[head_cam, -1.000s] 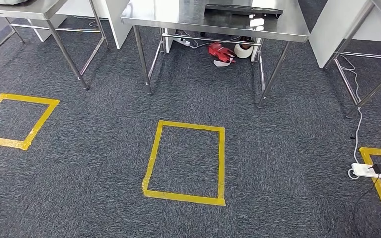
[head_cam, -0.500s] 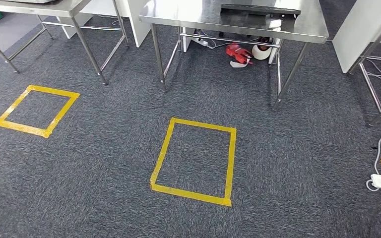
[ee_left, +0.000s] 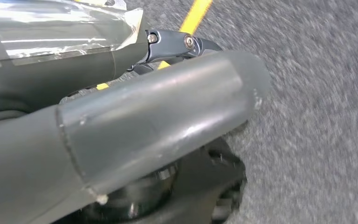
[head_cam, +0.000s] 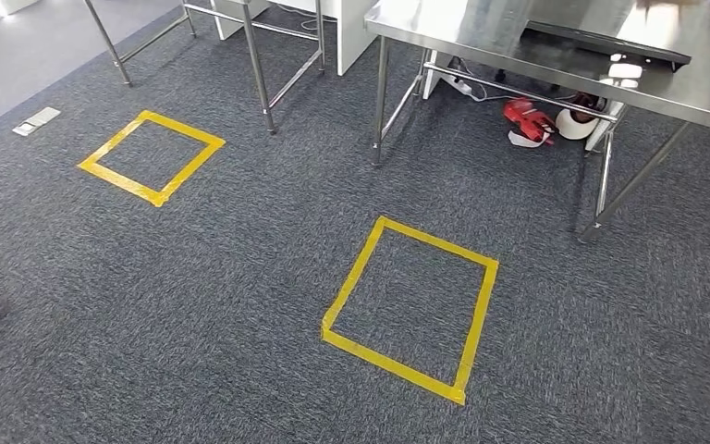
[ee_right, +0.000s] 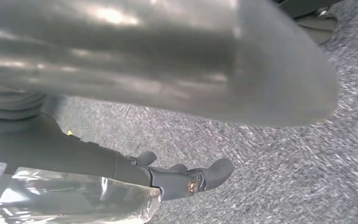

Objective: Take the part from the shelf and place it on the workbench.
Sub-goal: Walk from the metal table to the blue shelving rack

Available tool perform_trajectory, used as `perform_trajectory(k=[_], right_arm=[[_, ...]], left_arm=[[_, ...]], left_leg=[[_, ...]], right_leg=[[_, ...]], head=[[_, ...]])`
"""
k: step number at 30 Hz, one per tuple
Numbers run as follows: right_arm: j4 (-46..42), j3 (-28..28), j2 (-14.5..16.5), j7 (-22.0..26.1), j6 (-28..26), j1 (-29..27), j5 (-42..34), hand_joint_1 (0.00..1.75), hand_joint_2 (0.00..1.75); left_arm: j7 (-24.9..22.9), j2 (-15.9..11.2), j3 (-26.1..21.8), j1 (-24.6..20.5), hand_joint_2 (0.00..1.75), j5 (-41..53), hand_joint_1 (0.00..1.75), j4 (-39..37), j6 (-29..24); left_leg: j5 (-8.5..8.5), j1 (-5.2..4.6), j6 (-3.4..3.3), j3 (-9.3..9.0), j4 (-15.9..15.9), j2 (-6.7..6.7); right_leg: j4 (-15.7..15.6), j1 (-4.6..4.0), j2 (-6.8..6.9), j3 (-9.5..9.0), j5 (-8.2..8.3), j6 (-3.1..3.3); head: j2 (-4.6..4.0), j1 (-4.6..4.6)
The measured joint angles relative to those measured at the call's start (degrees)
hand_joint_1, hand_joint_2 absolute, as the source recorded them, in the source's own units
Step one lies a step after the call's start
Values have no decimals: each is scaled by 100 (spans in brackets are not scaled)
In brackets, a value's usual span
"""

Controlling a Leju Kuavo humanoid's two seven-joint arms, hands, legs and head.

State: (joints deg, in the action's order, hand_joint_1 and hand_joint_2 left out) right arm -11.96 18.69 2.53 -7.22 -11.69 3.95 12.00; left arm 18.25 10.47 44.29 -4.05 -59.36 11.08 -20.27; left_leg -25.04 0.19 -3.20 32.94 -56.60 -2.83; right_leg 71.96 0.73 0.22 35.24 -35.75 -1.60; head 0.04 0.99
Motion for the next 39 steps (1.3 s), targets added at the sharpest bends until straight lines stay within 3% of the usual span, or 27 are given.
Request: perform_trajectory(k=[2, 3, 5, 7, 8, 10, 12, 13, 14, 15, 16, 18, 20, 22, 23, 25, 27, 29, 30, 31, 33, 34, 36, 37, 38, 39], right_arm=[[0, 2, -10, -2, 1, -2, 11, 0, 0], [0, 7, -14, -5, 4, 0, 26, 0, 0], [0, 24, -16, -15, 21, 12, 65, 0, 0], [0, 49, -10, -36, 54, 37, 85, 0, 0], [0, 60, -10, -45, 68, 54, 86, 0, 0], [0, 73, -12, -56, 81, 63, 83, 0, 0], [0, 74, -17, -52, 70, 38, 68, 0, 0], [0, 74, -18, -39, 61, 19, 58, 0, 0], [0, 74, -18, -9, 54, 4, 44, 0, 0], [0, 74, -19, 41, 49, -6, 28, 0, 0], [0, 74, -20, 106, 46, -11, 14, 0, 0], [0, 74, -25, 222, 46, -24, -9, 0, 0], [0, 74, -39, 283, 48, -44, -17, 0, 0], [0, 74, -56, 302, 57, -47, -17, 0, 0], [0, 74, -64, 302, 64, -42, -16, 0, 0], [0, 75, -76, 303, 75, -49, -13, 0, 0], [2, 77, -87, 303, 82, -79, -12, 0, 0], [5, 76, -100, 303, 85, -101, -15, 0, 0], [7, 76, -107, 303, 84, -110, -17, 0, 0], [7, 76, -116, 303, 85, -113, -18, 0, 0], [8, 76, -130, 303, 84, -118, -22, 0, 0], [10, 76, -133, 303, 85, -116, -29, 0, 0], [15, 77, -133, 303, 85, -110, -45, 0, 0], [15, 77, -131, 303, 85, -104, -51, 0, 0], [15, 77, -127, 303, 85, -97, -55, 0, 0], [15, 76, -127, 303, 85, -92, -57, 0, 0]], left_arm=[[-14, 1, 0, 1, 0, -4, 0, 0, 34], [-32, 2, -1, 0, 0, -16, 0, 0, 77], [-103, 3, -4, 0, 0, -70, 0, 0, 199], [-194, -4, -8, 6, 0, -119, 0, -1, 309], [-226, -9, -9, 10, 0, -128, 0, -1, 344], [-232, -21, -8, 12, 0, -120, 0, -2, 388], [-182, -30, -5, 13, 0, -99, 0, -2, 442], [-141, -33, -3, 17, 0, -86, 0, -2, 479], [-91, -39, -1, 25, 0, -74, 0, -2, 524], [-37, -45, 3, 33, 0, -62, 0, -2, 572], [11, -54, 8, 39, 0, -55, 0, -2, 616], [73, -71, 18, 36, 0, -44, 0, -1, 685], [94, -82, 33, 28, 0, -39, 0, 2, 729], [99, -90, 51, 34, 0, -36, 0, 1, 761], [100, -93, 59, 43, 0, -36, 0, 1, 776], [111, -102, 70, 47, 0, -33, 0, 1, 806], [139, -110, 86, 43, 0, -27, 0, 1, 842], [166, -115, 102, 48, 0, -24, 0, 1, 867], [174, -119, 107, 54, 0, -24, 0, 0, 870], [178, -122, 110, 59, 0, -24, 0, 0, 872], [181, -128, 114, 62, 0, -25, 0, 0, 865], [182, -130, 115, 61, 0, -31, 0, 0, 855], [180, -137, 115, 67, 0, -52, 0, 0, 834], [179, -143, 115, 78, 0, -69, 0, 0, 833], [178, -151, 115, 91, 0, -87, 0, 0, 834], [177, -159, 115, 103, 0, -103, 0, 0, 837]], left_leg=[[26, 3, 38, 9, -9, -169], [31, -10, 65, 16, -25, -241], [44, -33, 123, 43, -47, -352], [70, -22, 185, 80, -49, -437], [49, -13, 210, 113, -84, -383], [-195, -1, 256, 283, -435, -103], [-615, 8, 300, 619, -1185, 173], [-756, 19, 320, 776, -1533, 222], [-791, 30, 333, 855, -1714, 249], [-722, 41, 341, 825, -1678, 276], [-566, 50, 341, 672, -1408, 327], [-252, 42, 318, 224, -613, 578], [-150, 9, 263, -15, -168, 731], [-151, -32, 189, -12, -114, 618], [-131, -34, 148, -17, -89, 548], [-69, -12, 58, -23, -33, 411], [-36, 2, 13, -6, -19, 258], [-27, -6, 5, 11, -22, 73], [-23, -7, 6, 11, -25, -22], [-19, -7, 11, 7, -29, -116], [-14, -11, 37, 5, -51, -282], [-17, -22, 62, 14, -70, -357], [-17, -40, 120, 39, -93, -467], [-10, -37, 151, 53, -91, -520], [-14, -28, 175, 70, -106, -502], [-64, -27, 202, 111, -174, -387]], right_leg=[[-784, 40, -147, -395, 322, -100], [-1171, 48, -250, -572, 462, -116], [-1553, 48, -372, -725, 584, -78], [-1561, 45, -261, -722, 613, 7], [-1566, 56, -199, -732, 635, 51], [-1580, 83, -61, -740, 676, 143], [-1578, 48, 98, -729, 684, 190], [-1576, 36, 186, -721, 683, 196], [-1575, 29, 271, -715, 681, 198], [-1574, 26, 348, -712, 677, 201], [-1574, 26, 417, -716, 670, 200], [-1570, 0, 533, -734, 641, 173], [-1570, -49, 639, -738, 602, 113], [-1585, -78, 761, -777, 583, 53], [-1569, -67, 744, -787, 562, 22], [-1298, -40, 455, -689, 384, 4], [-581, -11, 109, -345, 35, 44], [52, -6, 23, -25, -166, 34], [76, -5, 9, -1, -122, -4], [-139, 2, -16, -89, 16, -57], [-933, 33, -188, -422, 381, -147], [-1249, 44, -275, -546, 512, -148], [-1484, 31, -350, -621, 598, -83], [-1488, 21, -286, -635, 612, -31], [-1493, 33, -228, -650, 626, 12], [-1498, 45, -164, -665, 643, 63]], head=[[0, 5], [0, 5], [0, -2], [0, -12], [0, -13], [0, -47], [0, -84], [0, -85], [0, -86], [0, -87], [0, -87], [0, -90], [0, -75], [0, -60], [0, -58], [0, -46], [0, -28], [0, -23], [0, -18], [0, -18], [0, -13], [0, -14], [0, -18], [0, -23], [0, -25], [0, -33]])
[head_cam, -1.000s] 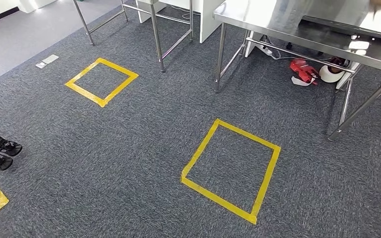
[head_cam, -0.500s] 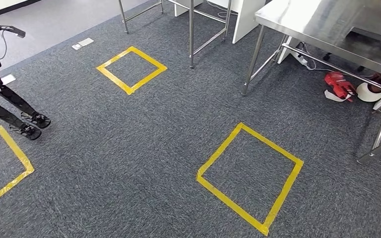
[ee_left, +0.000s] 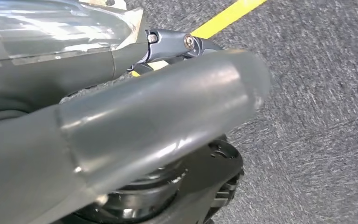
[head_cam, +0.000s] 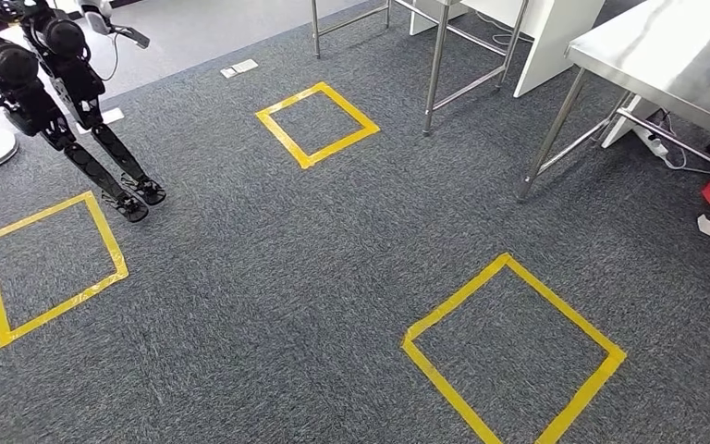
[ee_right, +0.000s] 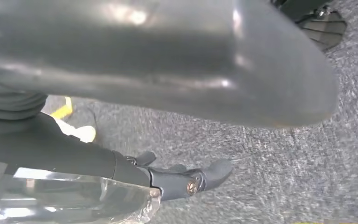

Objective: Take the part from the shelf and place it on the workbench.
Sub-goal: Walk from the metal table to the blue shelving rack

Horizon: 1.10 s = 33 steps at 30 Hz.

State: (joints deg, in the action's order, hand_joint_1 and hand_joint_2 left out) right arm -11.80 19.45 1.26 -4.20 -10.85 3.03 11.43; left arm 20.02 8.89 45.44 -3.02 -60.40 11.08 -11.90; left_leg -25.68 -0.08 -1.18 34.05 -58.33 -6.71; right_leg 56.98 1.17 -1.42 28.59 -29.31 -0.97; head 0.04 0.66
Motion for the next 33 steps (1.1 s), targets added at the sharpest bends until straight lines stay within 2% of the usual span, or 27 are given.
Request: perform_trajectory(k=[1, 3, 4, 5, 6, 7, 8, 10, 12, 14, 15, 16, 18, 19, 20, 21, 22, 23, 24, 25, 26, 27, 28, 29, 30, 31, 33], right_arm=[[0, 0, 0, 0, -1, -6, -2, 0, 0], [2, 0, -7, 0, -1, -32, -4, 0, 0], [3, 0, -9, 0, 0, -47, -4, 0, 0], [5, 0, -11, 0, 1, -54, -4, 0, 0], [7, 0, -13, 0, 3, -53, -3, 0, 0], [8, 0, -14, 0, 4, -46, -2, 0, 0], [9, 0, -14, 0, 7, -37, -1, 0, 0], [9, 0, -13, 0, 10, -26, -6, 0, 0], [9, 0, -14, 0, 11, -18, -36, 0, 0], [9, 0, -13, 6, 5, -7, -87, 0, 0], [9, 0, -14, 15, 0, -7, -110, 0, 0], [9, 0, -14, 30, -6, -17, -132, 0, 0], [13, 0, -15, 60, -12, -58, -160, 0, 0], [16, 0, -13, 70, -13, -80, -169, 0, 0], [21, 0, -15, 75, -13, -98, -174, 0, 0], [24, 0, -20, 79, -13, -109, -178, 0, 0], [26, 0, -27, 82, -13, -115, -180, 0, 0], [27, 0, -35, 85, -13, -118, -177, 0, 0], [28, 1, -42, 84, -7, -118, -167, 0, 0], [29, 2, -45, 78, 4, -115, -151, 0, 0], [30, 6, -47, 71, 21, -110, -134, 0, 0], [30, 12, -47, 62, 38, -95, -118, 0, 0], [31, 23, -46, 56, 52, -75, -107, 0, 0], [31, 33, -46, 52, 61, -54, -101, 0, 0], [31, 42, -48, 49, 64, -33, -96, 0, 0], [31, 49, -51, 46, 68, -24, -95, 0, 0], [31, 52, -61, 40, 70, -25, -95, 0, 0]], left_arm=[[0, -7, 0, 3, 0, -13, 0, 0, 4], [0, -14, 0, -2, 0, -24, 0, 0, 9], [-1, -16, 0, -4, 0, -28, 0, 0, 21], [-5, -18, 0, 0, 0, -43, 0, 0, 47], [-14, -20, -2, 6, 0, -62, 0, 0, 80], [-28, -23, -5, 10, 0, -91, 0, 0, 118], [-45, -26, -10, 12, 0, -118, 0, 0, 144], [-111, -30, -19, -4, 0, -140, 0, 0, 88], [-207, -32, -13, -23, 0, -81, 0, 0, -170], [-197, -34, 12, -23, 0, 15, 0, 0, -508], [-135, -38, 24, -16, 0, 48, 0, 0, -632], [-54, -45, 30, -13, 0, 62, 0, 0, -710], [65, -62, 35, -14, 0, 63, 0, 0, -749], [98, -69, 37, -15, 0, 60, 0, 0, -741], [129, -75, 39, -8, 0, 63, 0, 0, -723], [170, -81, 42, 3, 0, 68, 0, 0, -701], [200, -88, 43, 14, 0, 69, 0, 0, -674], [187, -94, 44, 19, 0, 60, 0, 0, -636], [98, -101, 44, 20, 0, 47, 0, 0, -576], [-42, -109, 45, 17, 0, 34, 0, 0, -505], [-184, -115, 50, 15, 0, 25, 0, 1, -435], [-295, -121, 59, 16, 0, 24, 0, 1, -372], [-346, -124, 73, 18, 0, 25, 0, 2, -333], [-364, -125, 87, 22, 0, 25, 0, 2, -314], [-379, -127, 101, 24, 0, 25, 0, 2, -304], [-387, -128, 113, 23, 0, 25, 0, 2, -301], [-397, -130, 127, 15, 0, 25, 0, 2, -299]], left_leg=[[-118, 0, 24, 84, -174, 173], [-501, 7, 67, 393, -841, 532], [-674, 22, 87, 577, -1228, 600], [-760, 38, 102, 712, -1504, 629], [-744, 51, 112, 756, -1592, 649], [-626, 60, 114, 682, -1448, 680], [-450, 65, 106, 506, -1119, 741], [-171, 47, 66, 82, -346, 1027], [-111, 6, 14, -96, -13, 1166], [-89, -14, -53, -97, 26, 1006], [-62, -11, -90, -108, 64, 932], [-26, 2, -133, -117, 102, 854], [22, 18, -189, -114, 141, 703], [32, 19, -203, -102, 139, 610], [37, 18, -206, -94, 137, 516], [40, 19, -204, -91, 133, 415], [44, 22, -197, -92, 127, 318], [46, 28, -186, -94, 117, 227], [44, 35, -167, -87, 98, 138], [35, 28, -135, -75, 67, 61], [26, 22, -103, -56, 42, 2], [22, 15, -69, -33, 27, -49], [26, 12, -35, -17, 28, -94], [41, 29, -6, 0, 35, -137], [29, 39, 19, 22, 12, -98], [-43, 44, 42, 73, -93, 32], [-383, 43, 72, 327, -649, 425]], right_leg=[[-8, 13, 70, -12, 14, 45], [-11, -8, 220, -9, 15, 119], [-10, -25, 305, -6, 8, 137], [-10, -37, 391, -4, 3, 150], [-9, -44, 474, -1, -4, 158], [-9, -47, 551, -3, -12, 161], [-9, -47, 623, -10, -21, 161], [-7, -78, 746, -34, -57, 130], [-8, -120, 862, -61, -95, 73], [-18, -137, 967, -106, -121, 16], [18, -130, 888, -114, -157, -9], [150, -121, 732, -72, -244, -15], [746, -82, 334, 197, -551, 11], [1143, -71, 235, 391, -716, 25], [1462, -59, 194, 553, -816, 14], [1613, -46, 175, 644, -824, -24], [1528, -28, 161, 628, -728, -85], [1245, -1, 130, 521, -561, -154], [826, 42, 15, 356, -364, -222], [465, 58, -100, 221, -208, -251], [223, 67, -186, 134, -109, -244], [97, 59, -243, 99, -62, -209], [95, 25, -200, 97, -53, -152], [90, 35, -135, 85, -38, -99], [82, 40, -74, 69, -21, -51], [73, 46, -5, 53, -4, -2], [64, 31, 148, 49, 12, 75]], head=[[0, -17], [0, -46], [0, -52], [0, -50], [0, -53], [0, -53], [0, -54], [0, -51], [0, -29], [0, -15], [0, -11], [0, -5], [0, 15], [0, 22], [0, 26], [0, 28], [0, 30], [0, 29], [0, 32], [0, 34], [0, 34], [0, 27], [0, 18], [0, 8], [0, 1], [0, -11], [0, -37]])
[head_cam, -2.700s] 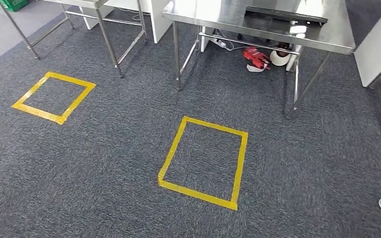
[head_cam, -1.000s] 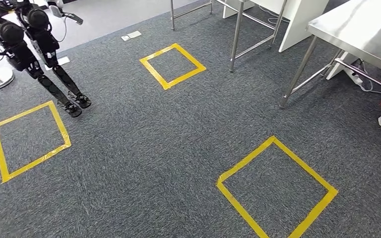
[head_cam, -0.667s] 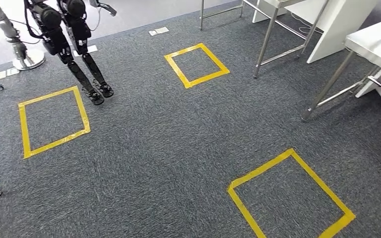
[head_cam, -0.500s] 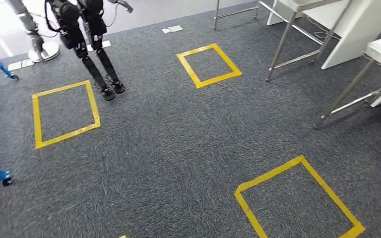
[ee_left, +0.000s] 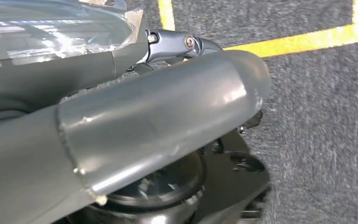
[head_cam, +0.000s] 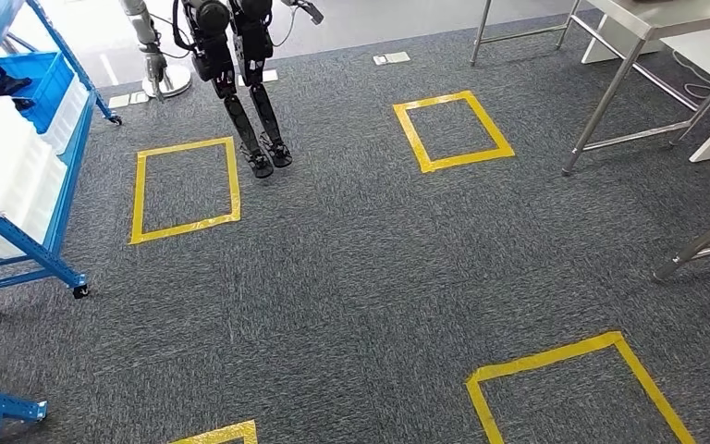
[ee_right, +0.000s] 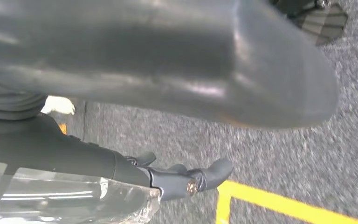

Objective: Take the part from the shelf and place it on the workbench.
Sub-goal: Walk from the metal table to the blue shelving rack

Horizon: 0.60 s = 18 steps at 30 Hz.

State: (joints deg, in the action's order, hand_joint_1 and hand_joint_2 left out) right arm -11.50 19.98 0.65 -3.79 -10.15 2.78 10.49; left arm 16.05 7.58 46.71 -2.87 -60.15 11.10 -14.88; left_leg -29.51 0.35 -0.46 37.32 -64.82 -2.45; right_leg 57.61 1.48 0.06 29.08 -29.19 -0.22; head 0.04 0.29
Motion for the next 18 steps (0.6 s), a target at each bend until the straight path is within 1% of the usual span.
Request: perform_trajectory(k=[1, 2, 3, 4, 5, 6, 7, 8, 9, 10, 11, 12, 13, 14, 15, 16, 17, 18], right_arm=[[0, 1, -3, -3, 2, -10, 0, 0, 0], [0, 2, -6, -9, 7, -20, -1, 0, 0], [0, 2, -6, -16, 10, -25, -1, 0, 0], [0, 2, -7, -20, 14, -23, -1, 0, 0], [0, 3, -7, -25, 16, -15, -2, 0, 0], [0, 4, -6, -25, 16, -6, -2, 0, 0], [0, 5, -6, -25, 16, 0, -2, 0, 0], [0, 7, -6, -25, 16, 2, -2, 0, 0], [0, 8, -6, -25, 16, 3, -2, 0, 0], [0, 8, -6, -26, 16, 5, -4, 0, 0], [0, 9, -2, -28, 15, 10, -9, 0, 0], [-1, 9, 0, -32, 14, 16, -20, 0, 0], [-1, 9, 3, -37, 7, 18, -38, 0, 0], [-2, 9, 8, -41, -3, 14, -59, 0, 0], [-2, 9, 10, -43, -15, 1, -77, 0, 0], [-1, 9, 13, -43, -27, -18, -88, 0, 0], [1, 9, 16, -43, -34, -36, -89, 0, 0], [2, 9, 15, -43, -37, -51, -83, 0, 0]], left_arm=[[-2, 0, 3, -5, 0, 0, 0, 0, 0], [-2, 0, 4, -6, 0, 0, 0, 0, 1], [-4, 0, 5, -3, 0, -2, 0, 0, 9], [-6, 0, 5, 0, 0, -10, 0, 0, 24], [-8, 0, 6, 2, 0, -26, 0, 0, 55], [-10, 0, 5, 1, 0, -46, 0, 0, 96], [-11, 1, 5, -7, 0, -69, 0, 1, 134], [-10, 3, 4, -19, 0, -86, 0, 3, 173], [-9, 5, 3, -29, 0, -96, 0, 5, 196], [-7, 8, 3, -35, 0, -96, 0, 7, 192], [-5, 10, 6, -35, 0, -78, 0, 7, 148], [-5, 14, 15, -30, 0, -49, 0, 7, 66], [-1, 15, 29, -28, 0, -9, 0, 6, -65], [10, 16, 46, -31, 0, 29, 0, 5, -217], [28, 16, 63, -34, 0, 57, 0, 5, -345], [50, 11, 78, -37, 0, 76, 0, 4, -433], [65, 7, 91, -36, 0, 84, 0, 4, -438], [65, 2, 105, -32, 0, 87, 0, 4, -367]], left_leg=[[-208, 2, 13, 185, -397, 136], [-362, 8, 23, 361, -766, 195], [-423, 15, 26, 471, -995, 218], [-378, 19, 25, 477, -1020, 231], [-229, 22, 16, 350, -793, 269], [-44, 21, -2, 132, -406, 367], [98, 2, -20, -99, 8, 530], [197, -14, -44, -285, 344, 654], [222, -34, -64, -375, 513, 735], [213, -59, -81, -393, 572, 731], [223, -67, -106, -384, 583, 637], [243, -62, -139, -389, 606, 562], [267, -52, -177, -399, 633, 481], [294, -37, -217, -409, 659, 407], [314, -24, -249, -416, 673, 335], [322, -28, -265, -409, 675, 250], [328, -34, -275, -404, 674, 157], [330, -39, -278, -403, 672, 53]], right_leg=[[1, -19, 81, 6, -5, 25], [2, -36, 168, 11, -10, 37], [2, -47, 257, 15, -15, 44], [3, -54, 339, 16, -21, 51], [2, -57, 421, 11, -30, 52], [2, -60, 493, 0, -41, 49], [6, -82, 558, -9, -60, 35], [6, -103, 617, -14, -80, 13], [4, -127, 671, -30, -98, -11], [-1, -149, 732, -46, -115, -39], [-11, -154, 805, -71, -125, -64], [0, -152, 820, -86, -146, -94], [70, -144, 718, -69, -201, -112], [228, -134, 551, -8, -297, -113], [509, -115, 338, 123, -442, -98], [885, -103, 162, 299, -609, -72], [1264, -96, 82, 493, -742, -62], [1536, -89, 44, 646, -807, -74]], head=[[0, -14], [0, -16], [0, -16], [0, -18], [0, -19], [0, -20], [0, -22], [0, -17], [0, -10], [0, 0], [0, 6], [0, 8], [0, 12], [0, 21], [0, 35], [0, 49], [0, 57], [0, 59]])
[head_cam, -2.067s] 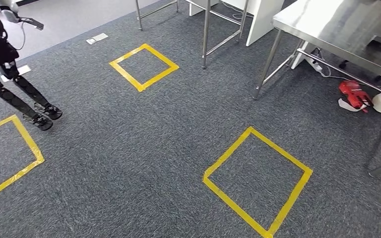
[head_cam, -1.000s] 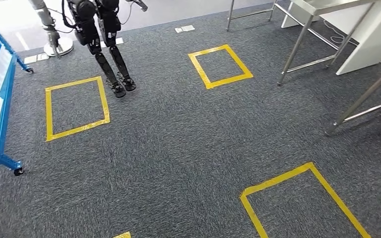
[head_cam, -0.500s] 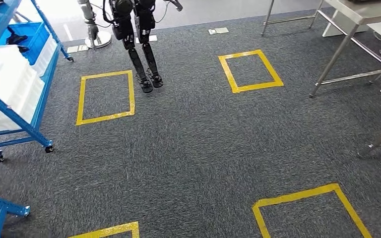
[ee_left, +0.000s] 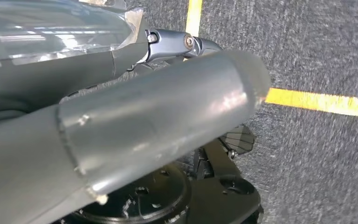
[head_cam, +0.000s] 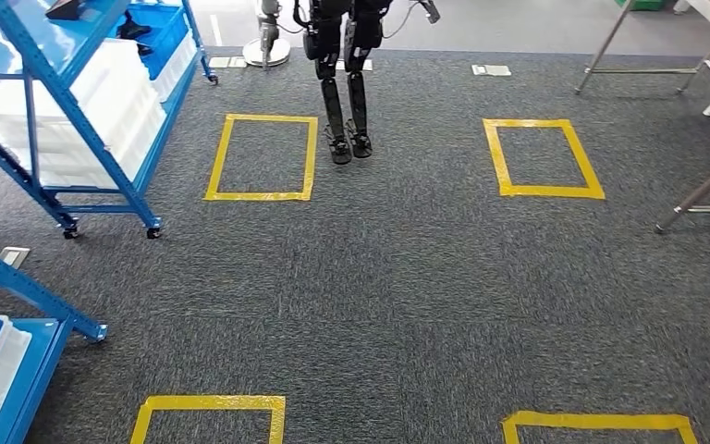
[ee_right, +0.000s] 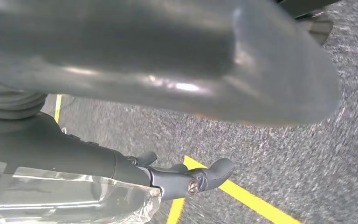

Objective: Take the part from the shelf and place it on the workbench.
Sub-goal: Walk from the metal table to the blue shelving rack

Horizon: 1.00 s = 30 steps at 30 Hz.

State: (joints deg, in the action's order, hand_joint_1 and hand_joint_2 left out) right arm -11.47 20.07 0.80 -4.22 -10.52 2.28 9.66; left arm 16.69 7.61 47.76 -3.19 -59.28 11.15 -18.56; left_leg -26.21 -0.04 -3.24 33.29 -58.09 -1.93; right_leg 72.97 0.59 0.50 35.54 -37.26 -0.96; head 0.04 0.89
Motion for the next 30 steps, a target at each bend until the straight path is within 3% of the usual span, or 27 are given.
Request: perform_trajectory(k=[1, 2, 4, 5, 7, 9, 11, 13, 15, 16, 17, 18, 20, 22, 24, 25, 27, 28, 30], right_arm=[[1, 2, -2, -2, 2, -9, 9, 0, 0], [2, 5, -5, -6, 5, -10, 17, 0, 0], [3, 13, -13, -14, 16, -8, 25, 0, 0], [4, 16, -14, -16, 20, -4, 25, 0, 0], [7, 20, -13, -16, 26, 26, 25, 0, 0], [7, 22, -4, -16, 27, 63, 23, 0, 0], [7, 23, 1, -15, 27, 59, 19, 0, 0], [7, 24, -4, -13, 27, 32, 16, 0, 0], [8, 24, -9, -11, 27, 7, 10, 0, 0], [8, 23, -10, -9, 27, 2, 6, 0, 0], [8, 23, -10, -6, 27, 3, 1, 0, 0], [7, 23, -9, -4, 27, 7, -3, 0, 0], [7, 23, -5, -1, 27, 10, -7, 0, 0], [7, 23, -3, 0, 27, 10, -10, 0, 0], [6, 23, 5, 1, 27, 23, -19, 0, 0], [5, 23, 8, 1, 26, 29, -22, 0, 0], [3, 23, 14, 2, 25, 26, -26, 0, 0], [3, 23, 15, 3, 25, 15, -26, 0, 0], [4, 23, 20, 2, 25, -2, -26, 0, 0]], left_arm=[[-10, -5, 16, 6, 0, -4, 0, 0, 119], [-22, -8, 32, 13, 0, -14, 0, 0, 255], [-28, -6, 52, 16, 0, -50, 0, 1, 460], [-20, -3, 54, 14, 0, -66, 0, 2, 519], [7, 2, 54, 15, 0, -87, 0, 2, 582], [25, 3, 54, 24, 0, -94, 0, 2, 604], [34, 2, 54, 27, 0, -96, 0, 2, 639], [57, 2, 55, 15, 0, -95, 0, 2, 704], [99, 2, 57, 12, 0, -91, 0, 2, 770], [121, 2, 59, 17, 0, -88, 0, 2, 796], [140, 1, 60, 22, 0, -86, 0, 2, 816], [154, -1, 61, 24, 0, -82, 0, 2, 828], [175, -4, 61, 10, 0, -79, 0, 2, 844], [190, -7, 62, -10, 0, -76, 0, 3, 862], [200, -9, 63, -11, 0, -76, 0, 3, 878], [204, -8, 63, -5, 0, -76, 0, 3, 882], [211, -5, 63, -7, 0, -76, 0, 4, 885], [214, -3, 63, -12, 0, -77, 0, 4, 886], [215, 0, 63, -18, 0, -76, 0, 3, 889]], left_leg=[[2, -3, 0, -2, -3, -105], [3, -3, 1, -9, -6, -205], [2, 2, 17, -20, -17, -372], [-4, -5, 39, -19, -28, -441], [-4, -21, 99, 4, -30, -544], [6, -14, 159, 35, -32, -597], [-127, -11, 209, 135, -230, -346], [-482, -3, 261, 429, -851, 17], [-759, 31, 304, 771, -1541, 139], [-760, 46, 317, 838, -1669, 161], [-654, 56, 323, 785, -1564, 188], [-480, 63, 321, 622, -1256, 245], [-182, 42, 283, 195, -477, 529], [-109, -2, 225, 6, -109, 681], [-96, -28, 159, 5, -62, 536], [-68, -25, 122, -14, -22, 464], [1, 7, 40, -53, 60, 321], [19, 17, 18, -51, 76, 244], [32, 21, -2, -39, 77, 66]], right_leg=[[67, 2, -18, 60, 35, -36], [-103, 8, -41, 10, 167, -89], [-862, 46, -230, -287, 542, -187], [-1193, 57, -341, -407, 687, -193], [-1465, 47, -461, -512, 801, -132], [-1484, 39, -342, -541, 831, -44], [-1500, 64, -199, -554, 853, 36], [-1508, 50, -35, -556, 848, 108], [-1507, 21, 144, -553, 832, 146], [-1507, 13, 229, -552, 824, 153], [-1507, 10, 309, -557, 818, 159], [-1507, 10, 382, -566, 808, 159], [-1503, -18, 508, -592, 780, 135], [-1504, -54, 620, -616, 746, 83], [-1522, -76, 744, -658, 719, 30], [-1493, -70, 698, -669, 690, 3], [-1152, -52, 372, -537, 498, -12], [-805, -23, 162, -375, 343, -2], [-74, -2, -6, -9, 74, -2]], head=[[0, 3], [0, 4], [0, 12], [0, 16], [0, 20], [0, 9], [0, -19], [0, -52], [0, -64], [0, -64], [0, -65], [0, -65], [0, -69], [0, -66], [0, -61], [0, -58], [0, -40], [0, -26], [0, -16]])
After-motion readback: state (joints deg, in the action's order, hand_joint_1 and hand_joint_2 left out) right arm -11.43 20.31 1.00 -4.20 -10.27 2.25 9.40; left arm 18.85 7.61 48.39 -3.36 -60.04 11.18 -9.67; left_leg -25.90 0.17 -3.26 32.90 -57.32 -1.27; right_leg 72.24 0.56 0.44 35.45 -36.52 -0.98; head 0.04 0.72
